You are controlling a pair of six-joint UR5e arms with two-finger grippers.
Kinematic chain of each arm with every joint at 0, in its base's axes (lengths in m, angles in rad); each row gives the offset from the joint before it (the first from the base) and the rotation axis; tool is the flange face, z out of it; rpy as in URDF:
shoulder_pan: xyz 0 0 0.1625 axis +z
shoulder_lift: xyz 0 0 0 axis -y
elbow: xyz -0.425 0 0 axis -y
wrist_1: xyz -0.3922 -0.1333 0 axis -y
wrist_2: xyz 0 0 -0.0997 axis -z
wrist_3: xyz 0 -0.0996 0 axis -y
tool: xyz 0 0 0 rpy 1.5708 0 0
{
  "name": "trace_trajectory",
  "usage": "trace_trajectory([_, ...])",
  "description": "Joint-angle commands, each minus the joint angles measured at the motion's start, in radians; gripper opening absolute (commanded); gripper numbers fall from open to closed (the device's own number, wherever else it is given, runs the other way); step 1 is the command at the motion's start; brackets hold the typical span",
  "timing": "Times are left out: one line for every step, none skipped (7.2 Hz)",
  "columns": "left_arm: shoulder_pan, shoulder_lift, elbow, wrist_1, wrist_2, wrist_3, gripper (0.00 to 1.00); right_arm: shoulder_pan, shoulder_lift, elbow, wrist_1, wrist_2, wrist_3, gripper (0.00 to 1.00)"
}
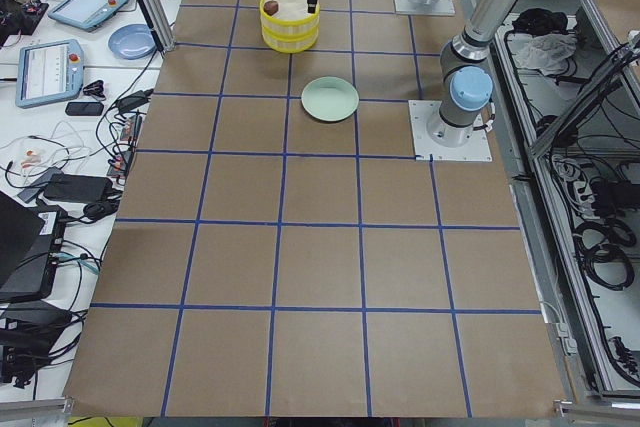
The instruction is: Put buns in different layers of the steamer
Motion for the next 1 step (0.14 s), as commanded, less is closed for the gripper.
trace_trajectory([0.001, 0.003, -0.007, 0.002, 0.001, 0.005, 1.0, -0.002, -0.003, 0.0, 0.003, -0.008, -0.003, 1.0])
